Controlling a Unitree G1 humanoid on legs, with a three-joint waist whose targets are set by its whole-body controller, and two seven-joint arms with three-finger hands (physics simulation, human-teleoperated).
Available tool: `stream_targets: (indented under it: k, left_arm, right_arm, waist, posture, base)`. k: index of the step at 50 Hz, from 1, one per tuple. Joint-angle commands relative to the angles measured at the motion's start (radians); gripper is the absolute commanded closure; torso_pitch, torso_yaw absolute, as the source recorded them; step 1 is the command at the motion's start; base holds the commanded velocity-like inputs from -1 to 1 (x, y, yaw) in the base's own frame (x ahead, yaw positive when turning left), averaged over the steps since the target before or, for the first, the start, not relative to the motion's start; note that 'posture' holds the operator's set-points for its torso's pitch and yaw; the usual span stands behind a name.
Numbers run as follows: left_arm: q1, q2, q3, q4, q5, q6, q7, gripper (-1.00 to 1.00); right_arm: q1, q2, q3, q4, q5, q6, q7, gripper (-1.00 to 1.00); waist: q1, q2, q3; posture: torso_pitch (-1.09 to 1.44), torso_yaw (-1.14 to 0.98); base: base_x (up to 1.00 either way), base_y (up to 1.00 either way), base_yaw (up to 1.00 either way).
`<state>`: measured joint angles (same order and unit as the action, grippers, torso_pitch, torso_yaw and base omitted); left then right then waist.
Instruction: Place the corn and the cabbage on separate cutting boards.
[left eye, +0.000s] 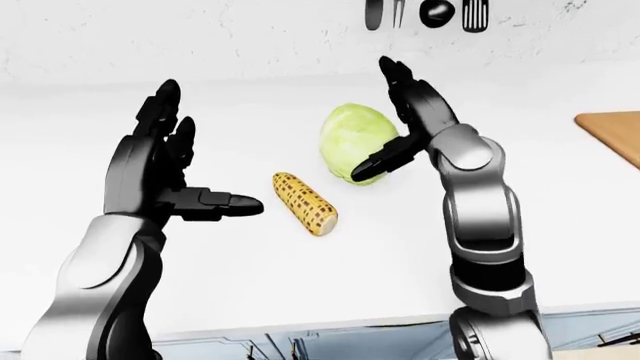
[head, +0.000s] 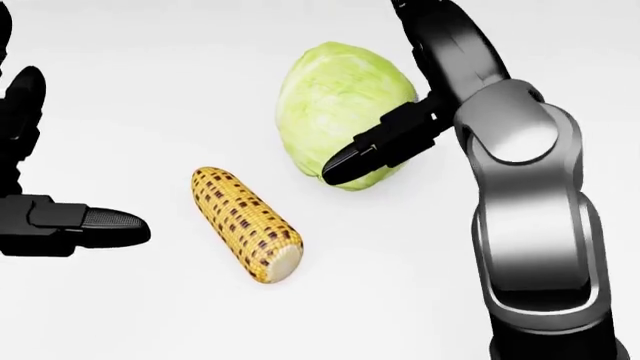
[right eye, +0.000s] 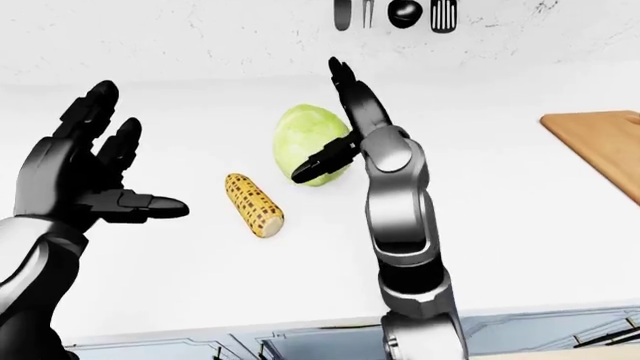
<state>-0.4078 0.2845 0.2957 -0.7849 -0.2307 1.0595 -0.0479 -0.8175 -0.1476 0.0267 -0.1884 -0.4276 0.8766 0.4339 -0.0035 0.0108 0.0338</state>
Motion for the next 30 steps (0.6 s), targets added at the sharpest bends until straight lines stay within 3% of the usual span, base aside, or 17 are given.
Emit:
stream_targets:
  k: [1,23,24,25,26,28,30]
  left_arm:
    - [-0.03,0.012,0.009,-0.024,-0.002,-0.023,0.001,-1.0]
    - [-0.013,0.012,0.018,-0.022,-0.025,-0.036,0.007,-1.0]
    - [-0.013,0.012,0.019,-0.022,-0.024,-0.036,0.007,-1.0]
    - [-0.014,0.013,0.02,-0.022,-0.025,-0.035,0.008,-1.0]
    - [-0.014,0.012,0.02,-0.022,-0.026,-0.035,0.008,-1.0]
    - [-0.013,0.013,0.018,-0.02,-0.025,-0.039,0.008,-1.0]
    - [-0.013,0.013,0.019,-0.021,-0.025,-0.038,0.008,-1.0]
  right_arm:
    - [-0.034,-0.001,-0.013,-0.01,-0.041,-0.059,-0.003,-1.0]
    - [0.012,0.072,0.01,0.137,-0.165,-0.203,0.012,-1.0]
    - [0.013,0.073,0.011,0.136,-0.168,-0.203,0.015,-0.8]
    - [0.017,0.073,0.013,0.139,-0.171,-0.209,0.018,-0.17]
    - [0.018,0.074,0.012,0.14,-0.172,-0.211,0.018,-0.13]
    - [0.02,0.076,0.014,0.136,-0.178,-0.209,0.024,0.2]
    - [0.022,0.076,0.014,0.142,-0.182,-0.216,0.026,0.36]
  waist:
    - [0.0,0.004,-0.023]
    - [-0.003,0.002,-0.032]
    - [-0.003,0.002,-0.033]
    - [-0.003,0.001,-0.033]
    - [-0.003,0.001,-0.033]
    - [-0.002,0.001,-0.034]
    - [-0.001,0.001,-0.033]
  posture:
    - [0.0,0.0]
    - [0.0,0.0]
    - [0.0,0.0]
    - [0.0,0.0]
    - [0.0,0.0]
    - [0.0,0.0]
    - [0.0,0.0]
  base:
    - [0.0,0.0,0.0]
    - [0.0,0.0,0.0]
    - [0.0,0.0,0.0]
    - [0.0,0.0,0.0]
    - [0.0,0.0,0.0]
    - [0.0,0.0,0.0]
    - [0.0,0.0,0.0]
